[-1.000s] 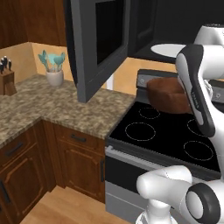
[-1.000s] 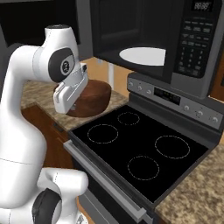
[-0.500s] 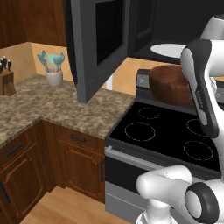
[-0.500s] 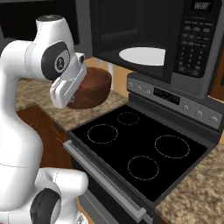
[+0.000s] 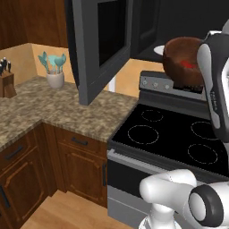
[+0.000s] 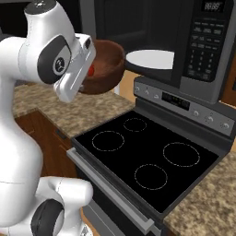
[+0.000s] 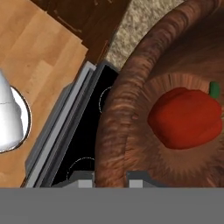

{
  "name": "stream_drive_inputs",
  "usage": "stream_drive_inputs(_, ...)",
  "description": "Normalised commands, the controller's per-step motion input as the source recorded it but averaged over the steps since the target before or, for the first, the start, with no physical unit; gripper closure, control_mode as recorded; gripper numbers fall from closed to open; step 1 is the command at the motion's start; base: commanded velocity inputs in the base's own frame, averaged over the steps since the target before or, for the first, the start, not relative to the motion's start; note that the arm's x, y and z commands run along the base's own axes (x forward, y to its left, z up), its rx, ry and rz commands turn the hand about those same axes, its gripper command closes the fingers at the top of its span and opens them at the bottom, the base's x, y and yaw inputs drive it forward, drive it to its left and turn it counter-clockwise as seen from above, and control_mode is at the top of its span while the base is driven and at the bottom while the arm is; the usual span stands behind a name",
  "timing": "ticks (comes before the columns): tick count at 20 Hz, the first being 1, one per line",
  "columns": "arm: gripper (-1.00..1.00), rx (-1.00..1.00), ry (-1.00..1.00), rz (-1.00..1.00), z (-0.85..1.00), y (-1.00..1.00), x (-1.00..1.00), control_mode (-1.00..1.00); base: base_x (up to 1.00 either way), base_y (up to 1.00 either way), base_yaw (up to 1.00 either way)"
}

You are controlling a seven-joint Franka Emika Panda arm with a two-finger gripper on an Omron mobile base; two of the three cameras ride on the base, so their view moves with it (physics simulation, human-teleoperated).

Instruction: Pick the bell pepper from the sink and place it in the bowl. Then pick the bowl and place it in the microwave. Then close the microwave door and press the start button.

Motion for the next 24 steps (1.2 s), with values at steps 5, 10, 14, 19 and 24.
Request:
stream_drive_inputs(5, 1.0, -0.02, -0.3, -0.15, 0.24, -0.24, 0.39, -1.0, 0.0, 0.0, 0.0)
stream_drive_inputs(10, 1.0, 0.0, -0.16, -0.13, 0.02, -0.39, 0.5, -1.0, 0.0, 0.0, 0.0)
stream_drive_inputs(14, 1.0, 0.0, -0.13, -0.1, 0.0, -0.36, 0.69, -1.0, 0.0, 0.0, 0.0)
stream_drive_inputs(19, 1.0, 0.01, 0.0, 0.0, 0.1, -0.28, 0.7, -1.0, 0.0, 0.0, 0.0)
stream_drive_inputs(24, 1.0, 0.07, 0.0, 0.0, 0.15, -0.31, 0.55, -1.0, 0.0, 0.0, 0.0)
